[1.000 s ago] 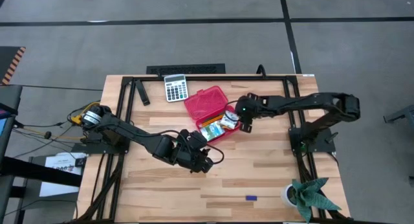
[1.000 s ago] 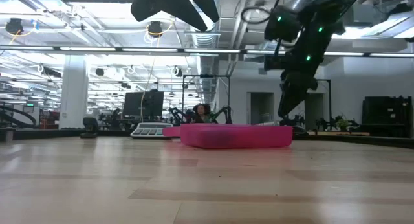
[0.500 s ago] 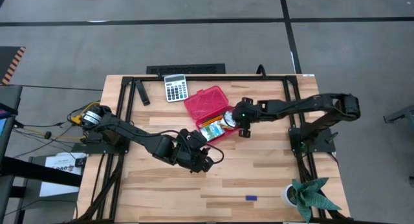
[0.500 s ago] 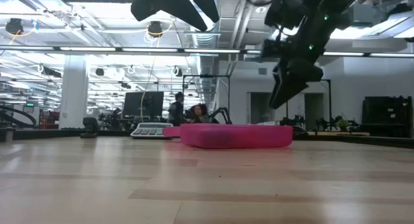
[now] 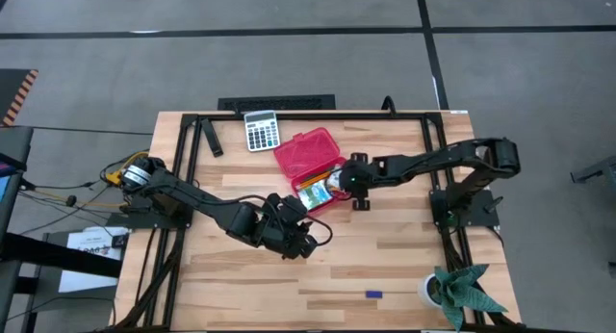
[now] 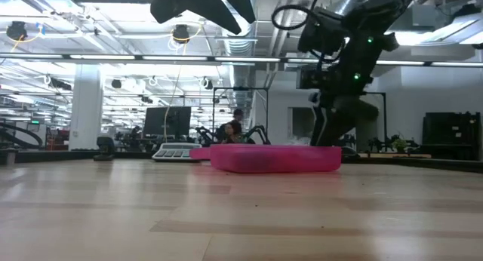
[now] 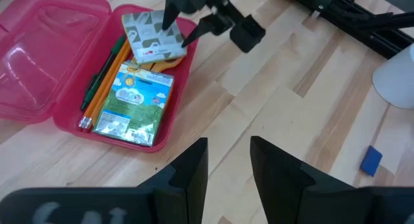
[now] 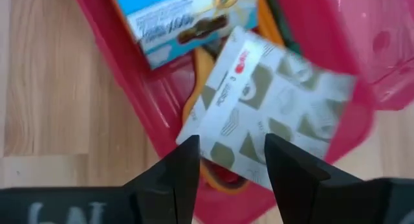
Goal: Pack school essentials
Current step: Put the green sticky notes into the red supply box, then put the blue eraser into the red supply box
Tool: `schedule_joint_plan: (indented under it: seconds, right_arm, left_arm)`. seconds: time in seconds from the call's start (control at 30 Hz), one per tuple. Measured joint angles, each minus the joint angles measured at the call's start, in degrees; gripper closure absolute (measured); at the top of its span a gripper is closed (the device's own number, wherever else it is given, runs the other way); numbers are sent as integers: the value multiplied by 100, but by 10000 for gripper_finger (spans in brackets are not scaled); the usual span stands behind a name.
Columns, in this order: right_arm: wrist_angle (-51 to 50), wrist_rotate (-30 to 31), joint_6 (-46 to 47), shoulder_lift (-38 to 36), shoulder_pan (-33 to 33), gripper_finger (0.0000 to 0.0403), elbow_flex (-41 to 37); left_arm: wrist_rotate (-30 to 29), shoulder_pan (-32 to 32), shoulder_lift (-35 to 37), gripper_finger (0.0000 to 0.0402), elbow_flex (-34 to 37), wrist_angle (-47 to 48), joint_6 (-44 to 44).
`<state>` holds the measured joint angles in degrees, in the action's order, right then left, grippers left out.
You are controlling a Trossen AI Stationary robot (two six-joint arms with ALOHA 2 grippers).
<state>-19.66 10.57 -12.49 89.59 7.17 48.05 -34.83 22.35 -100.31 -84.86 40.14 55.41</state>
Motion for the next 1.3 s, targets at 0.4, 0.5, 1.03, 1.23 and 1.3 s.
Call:
schedule_joint_plan:
  seconds: [0.4,0.5,1.03,1.23,1.3]
  right_arm:
    - [-184,118,-270,-172,-2,230,659]
    - [-197,324,-287,-224,229,237,659]
    - [-907,128,-246,553,2,259,616]
    - [-1374,129,-241,43,-66,262,939]
    - [-1764,44,-55,-288,-16,261,1154]
  left_arm:
    - [-2,13,0,292,0,-1,16]
    - [-4,26,0,292,-2,16,54]
    - [-116,57,0,292,-2,42,138]
    - [-204,26,0,292,-2,35,132]
    - [-199,24,0,292,-2,46,129]
